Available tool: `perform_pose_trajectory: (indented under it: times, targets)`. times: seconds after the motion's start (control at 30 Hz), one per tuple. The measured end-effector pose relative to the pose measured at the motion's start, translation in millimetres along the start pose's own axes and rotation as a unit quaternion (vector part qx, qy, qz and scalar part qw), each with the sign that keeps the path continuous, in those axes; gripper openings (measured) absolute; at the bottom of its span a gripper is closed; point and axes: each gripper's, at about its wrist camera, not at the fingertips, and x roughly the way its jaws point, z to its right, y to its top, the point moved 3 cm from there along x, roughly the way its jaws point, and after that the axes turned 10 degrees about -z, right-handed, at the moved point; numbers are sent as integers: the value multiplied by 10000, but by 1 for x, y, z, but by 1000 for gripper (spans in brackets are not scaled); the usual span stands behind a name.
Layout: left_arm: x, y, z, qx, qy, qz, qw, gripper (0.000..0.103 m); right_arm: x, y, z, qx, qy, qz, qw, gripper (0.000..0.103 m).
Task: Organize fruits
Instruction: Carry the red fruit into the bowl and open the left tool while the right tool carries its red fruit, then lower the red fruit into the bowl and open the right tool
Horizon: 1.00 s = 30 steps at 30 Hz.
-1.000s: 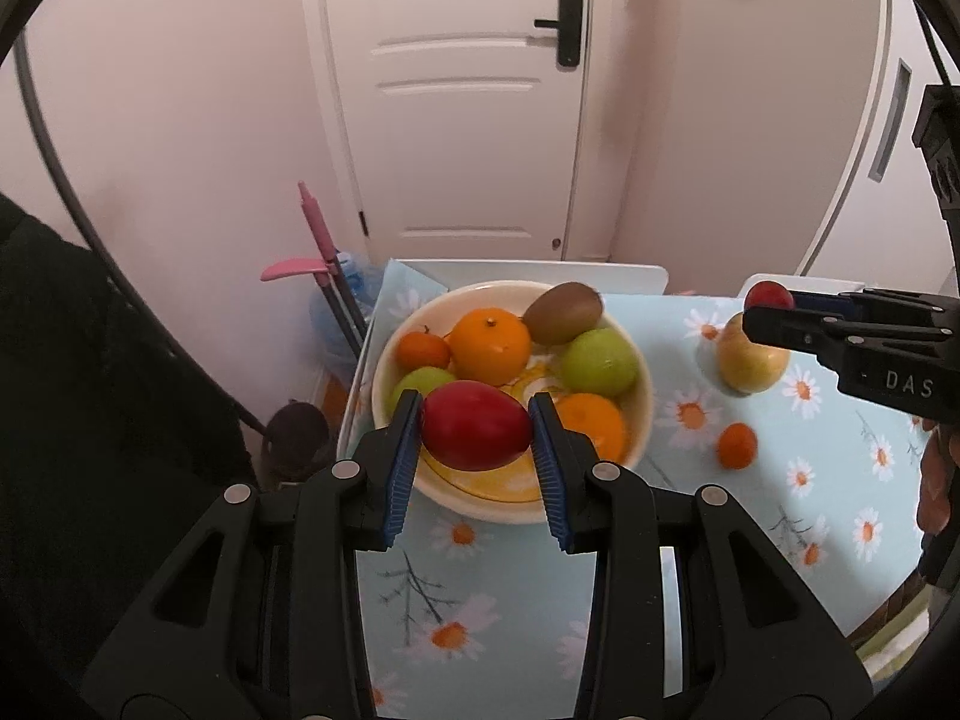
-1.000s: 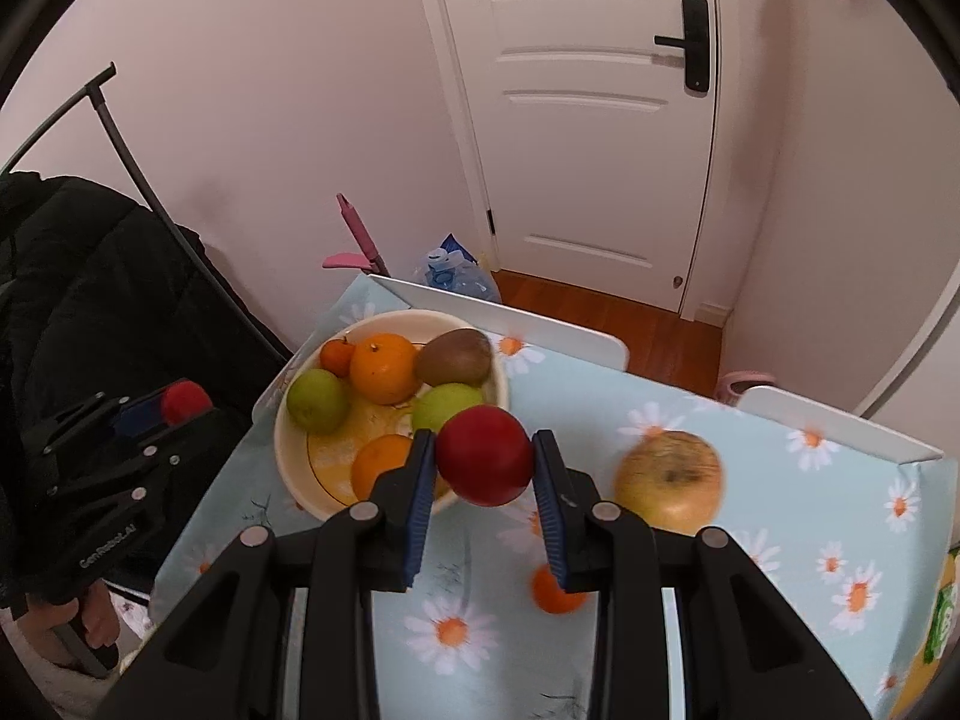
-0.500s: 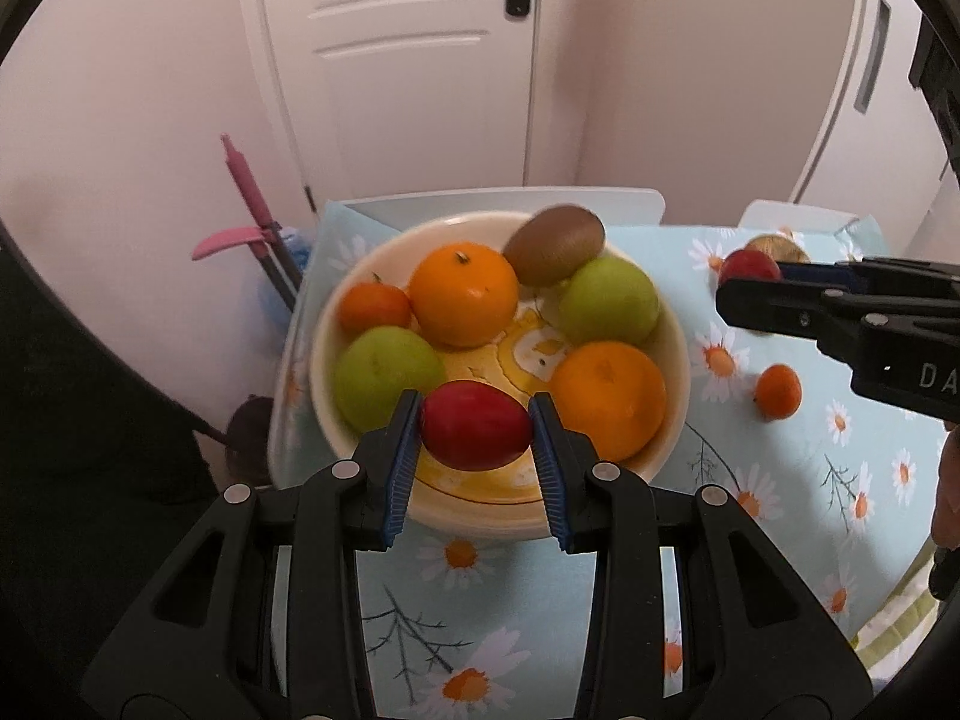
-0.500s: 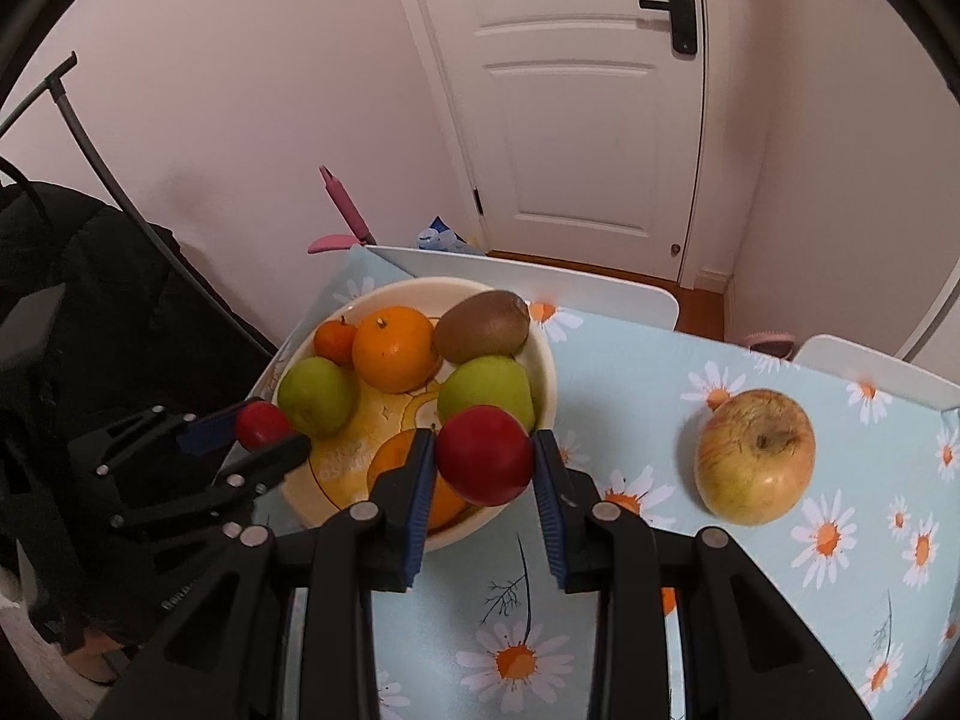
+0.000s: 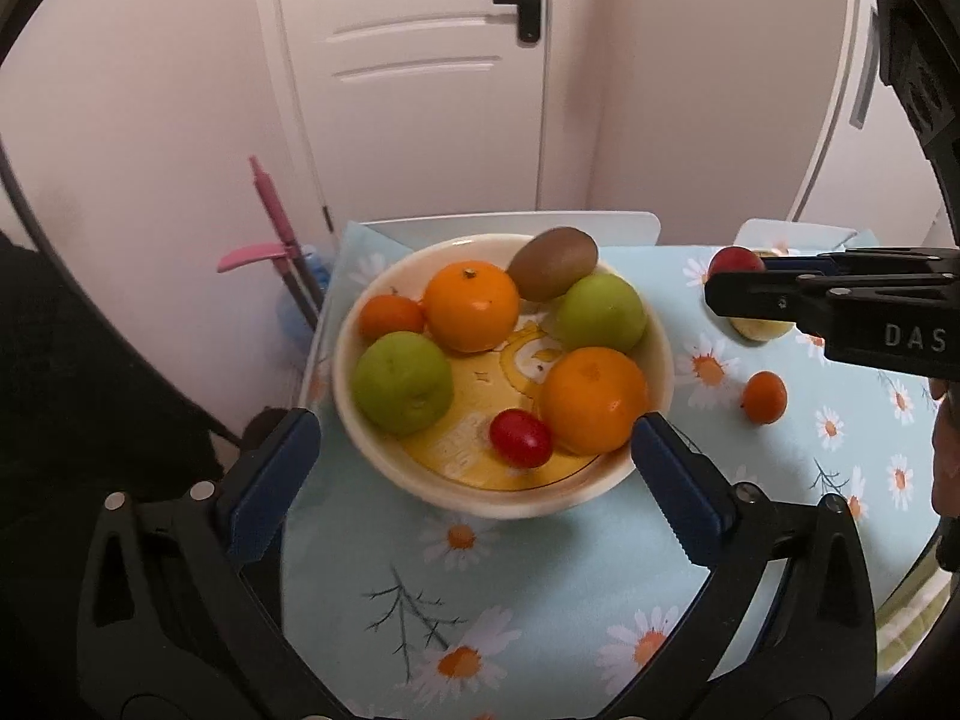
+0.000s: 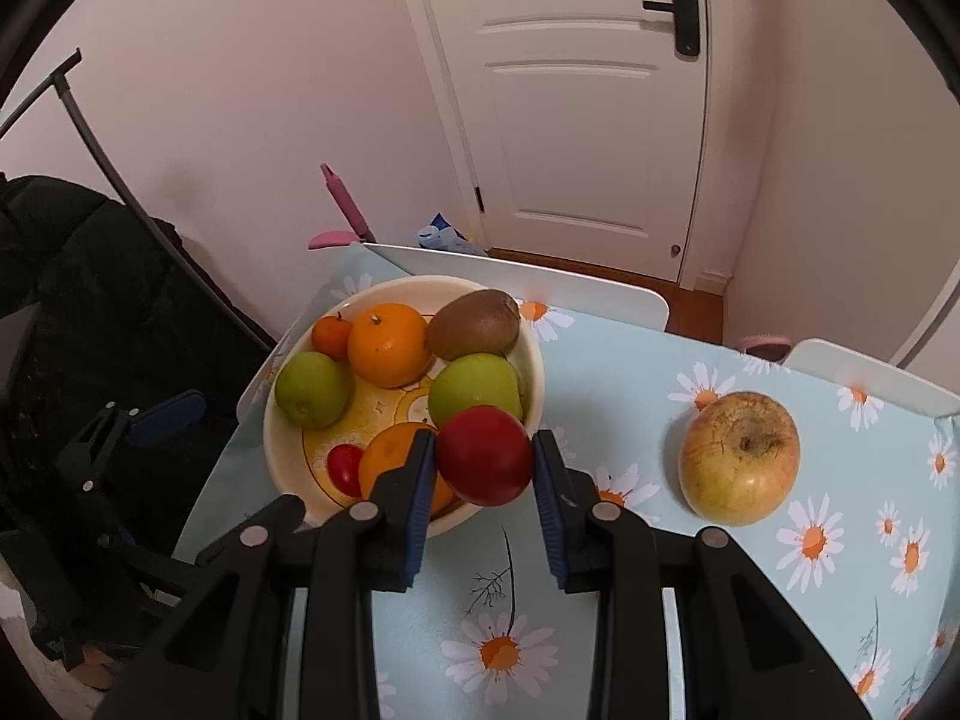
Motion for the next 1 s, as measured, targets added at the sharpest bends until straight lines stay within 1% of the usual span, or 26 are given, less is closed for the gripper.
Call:
perform_pose_trajectory:
  times: [0.23,0.43,0.67,0.83,1.0]
  targets:
    - [-22,-5,-16,-289,149,23,9995,103,-6,12,-15,-317,135,33,9994,29]
    - [-33,-9,-24,-481,253,57,9985,103,2,24,-33,-636,255,-10,9977,29]
    - [-26,-16,-29,-583,317,2,9978,103,31,31,-48,-961,380,-152,9945,29]
    - [-20,-16,-32,-644,351,-30,9973,103,52,35,-48,-985,423,-213,9940,29]
    - [-17,-17,-34,-696,311,-19,9971,103,62,37,-49,-1098,437,-204,9928,29]
